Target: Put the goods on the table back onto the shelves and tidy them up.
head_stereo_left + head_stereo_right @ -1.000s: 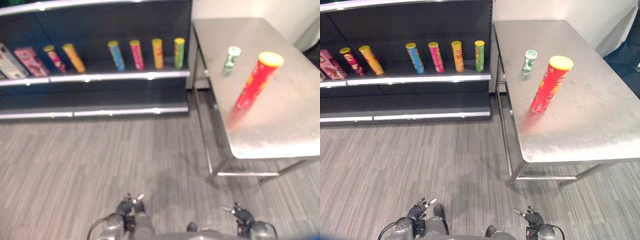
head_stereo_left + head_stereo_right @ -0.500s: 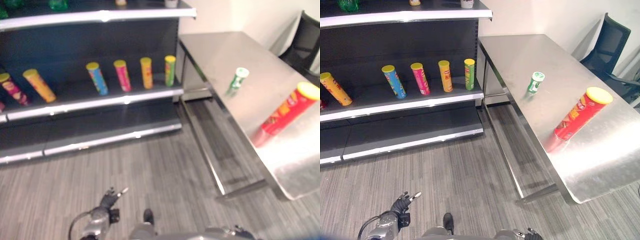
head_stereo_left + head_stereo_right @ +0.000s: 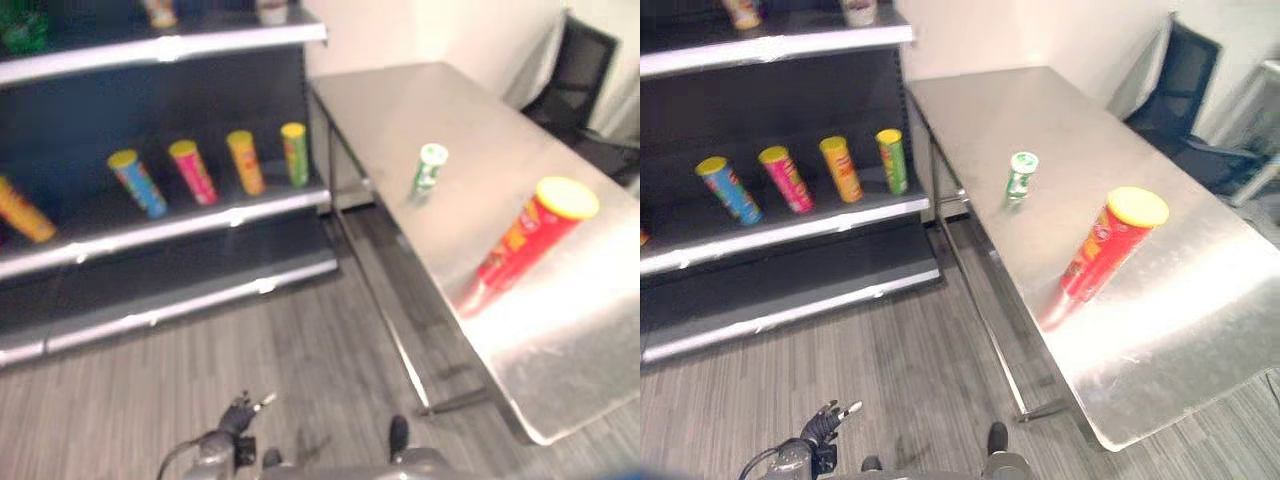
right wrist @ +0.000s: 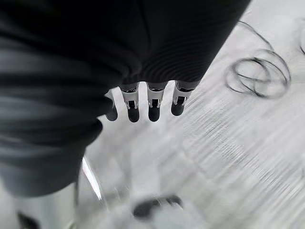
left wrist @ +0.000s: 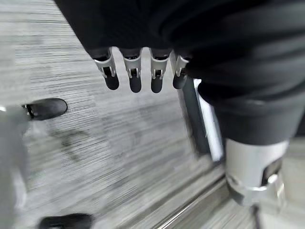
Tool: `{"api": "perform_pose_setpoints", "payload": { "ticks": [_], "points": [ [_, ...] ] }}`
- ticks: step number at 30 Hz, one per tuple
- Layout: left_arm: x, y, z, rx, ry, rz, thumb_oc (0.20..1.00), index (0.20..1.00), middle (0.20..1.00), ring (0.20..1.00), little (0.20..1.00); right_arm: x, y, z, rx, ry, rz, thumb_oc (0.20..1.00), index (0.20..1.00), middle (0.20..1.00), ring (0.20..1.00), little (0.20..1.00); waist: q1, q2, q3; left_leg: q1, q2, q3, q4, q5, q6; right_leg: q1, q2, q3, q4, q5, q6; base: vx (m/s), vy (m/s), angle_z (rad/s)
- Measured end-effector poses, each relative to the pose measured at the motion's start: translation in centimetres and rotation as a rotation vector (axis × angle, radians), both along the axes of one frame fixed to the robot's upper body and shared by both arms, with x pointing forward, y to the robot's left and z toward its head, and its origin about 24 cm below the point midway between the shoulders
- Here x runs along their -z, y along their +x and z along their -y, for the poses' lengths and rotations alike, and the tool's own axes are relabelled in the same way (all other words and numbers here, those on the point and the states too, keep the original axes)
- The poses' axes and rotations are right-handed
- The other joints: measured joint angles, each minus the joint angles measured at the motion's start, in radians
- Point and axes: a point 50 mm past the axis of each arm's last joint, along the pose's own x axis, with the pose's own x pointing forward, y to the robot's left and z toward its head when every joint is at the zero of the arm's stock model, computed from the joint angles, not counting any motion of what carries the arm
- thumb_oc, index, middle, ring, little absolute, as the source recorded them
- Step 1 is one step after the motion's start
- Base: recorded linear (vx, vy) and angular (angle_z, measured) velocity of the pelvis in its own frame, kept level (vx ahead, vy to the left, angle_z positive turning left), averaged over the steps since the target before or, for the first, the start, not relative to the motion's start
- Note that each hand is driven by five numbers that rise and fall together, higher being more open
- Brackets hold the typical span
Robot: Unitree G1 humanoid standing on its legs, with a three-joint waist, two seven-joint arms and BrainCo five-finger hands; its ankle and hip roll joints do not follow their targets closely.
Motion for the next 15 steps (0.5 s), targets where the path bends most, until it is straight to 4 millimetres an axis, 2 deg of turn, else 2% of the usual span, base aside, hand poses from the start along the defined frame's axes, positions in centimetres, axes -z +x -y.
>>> {"api": "perform_pose_setpoints", "payload": {
  "ticks": [1, 3, 4, 5, 6, 8, 10, 11, 12, 13, 15],
  "points": [
    [-0.2, 0.7, -0.2, 0.004, 0.007, 0.018, 1.000, 1.000, 1.000, 1.000, 1.000, -0.1, -0.8, 0.1, 0.047, 0.004, 0.004, 1.000, 1.000, 1.000, 1.000, 1.000, -0.024, -0.015, -0.004, 0.017, -0.017, 0.035, 0.006, 0.006, -0.009, -0.019, -0.003, 0.025, 0.001, 0.057, -0.013, 0.03, 0.111, -1.09],
    [-0.5, 1.0, -0.8, 0.003, 0.023, 0.028, 1.000, 1.000, 1.000, 1.000, 1.000, -0.7, 0.0, 1.3, 0.196, -0.015, 0.101, 1.000, 1.000, 1.000, 1.000, 1.000, -0.055, -0.032, -0.011, 0.041, -0.035, 0.088, 0.006, -0.019, -0.004, -0.045, -0.002, 0.088, 0.001, 0.071, -0.005, 0.07, 0.116, -1.11],
    [-0.6, 0.9, -1.3, -0.010, 0.030, 0.028, 1.000, 1.000, 1.000, 1.000, 1.000, -2.1, 0.6, 3.6, 0.404, -0.081, 0.250, 1.000, 1.000, 1.000, 1.000, 1.000, -0.090, -0.037, -0.012, 0.057, -0.050, 0.121, 0.005, -0.032, -0.003, -0.048, -0.010, 0.116, 0.001, 0.074, 0.005, 0.07, 0.092, -0.76],
    [-0.7, 1.0, -1.4, -0.025, 0.027, 0.044, 1.000, 1.000, 1.000, 1.000, 1.000, -3.1, 0.6, 4.8, 0.488, -0.127, 0.330, 1.000, 1.000, 1.000, 1.000, 1.000, -0.105, -0.036, -0.012, 0.066, -0.055, 0.129, -0.001, -0.043, 0.000, -0.044, -0.015, 0.117, 0.000, 0.057, 0.022, 0.10, 0.126, -0.57],
    [-1.1, 1.6, -1.3, -0.028, 0.022, 0.080, 1.000, 1.000, 1.000, 1.000, 1.000, -5.4, 0.4, 7.2, 0.519, -0.245, 0.431, 1.000, 1.000, 1.000, 1.000, 1.000, -0.110, -0.033, -0.015, 0.073, -0.058, 0.141, -0.001, -0.055, 0.007, -0.044, -0.029, 0.102, 0.000, 0.044, 0.027, 0.03, 0.092, -0.21],
    [-1.3, 1.9, -1.2, -0.017, 0.024, 0.095, 1.000, 1.000, 1.000, 1.000, 1.000, -11.8, 2.4, 12.7, 0.503, -0.477, 0.620, 1.000, 1.000, 1.000, 1.000, 1.000, -0.131, -0.028, -0.015, 0.079, -0.073, 0.136, -0.001, -0.061, 0.011, -0.036, -0.052, 0.077, -0.001, 0.049, 0.037, 0.04, 0.095, -0.01],
    [-1.0, 1.5, -0.7, -0.002, 0.017, 0.081, 1.000, 1.000, 1.000, 1.000, 1.000, -20.6, 5.7, 16.3, 0.394, -0.716, 0.878, 1.000, 1.000, 1.000, 1.000, 1.000, -0.132, -0.010, -0.021, 0.085, -0.080, 0.131, -0.001, -0.067, 0.012, -0.027, -0.060, 0.075, -0.001, 0.049, 0.037, 0.00, 0.034, 0.09],
    [-0.8, 1.2, -0.5, -0.007, 0.012, 0.069, 1.000, 1.000, 1.000, 1.000, 1.000, -26.4, 8.7, 16.3, 0.261, -0.839, 1.050, 1.000, 1.000, 1.000, 1.000, 1.000, -0.133, -0.005, -0.024, 0.084, -0.083, 0.127, -0.001, -0.068, 0.012, -0.027, -0.063, 0.074, -0.001, 0.048, 0.038, -0.02, 0.009, 0.06],
    [-0.6, 1.1, -0.4, -0.007, 0.010, 0.057, 1.000, 1.000, 1.000, 1.000, 1.000, -30.1, 10.7, 15.4, 0.135, -0.916, 1.178, 1.000, 1.000, 1.000, 1.000, 1.000, -0.138, -0.004, -0.025, 0.081, -0.084, 0.123, -0.001, -0.065, 0.015, -0.029, -0.063, 0.073, 0.000, 0.049, 0.038, -0.02, -0.004, 0.28],
    [-0.5, 0.9, -0.3, -0.010, 0.009, 0.047, 1.000, 1.000, 1.000, 1.000, 1.000, -34.9, 13.2, 13.7, -0.051, -1.019, 1.355, 1.000, 1.000, 1.000, 1.000, 1.000, -0.119, -0.024, -0.035, 0.064, -0.079, 0.099, -0.001, -0.060, 0.014, -0.028, -0.066, 0.050, 0.000, 0.049, 0.038, -0.01, -0.016, 0.30],
    [-0.1, 0.2, 0.0, 0.002, 0.003, 0.012, 1.000, 1.000, 1.000, 1.000, 1.000, -38.8, 16.4, 12.1, -0.205, -1.056, 1.461, 1.000, 1.000, 1.000, 1.000, 1.000, -0.106, -0.034, -0.049, 0.052, -0.078, 0.080, -0.001, -0.052, 0.014, -0.026, -0.067, 0.034, -0.001, 0.059, 0.051, -0.01, -0.025, 0.38]
  ]
}}
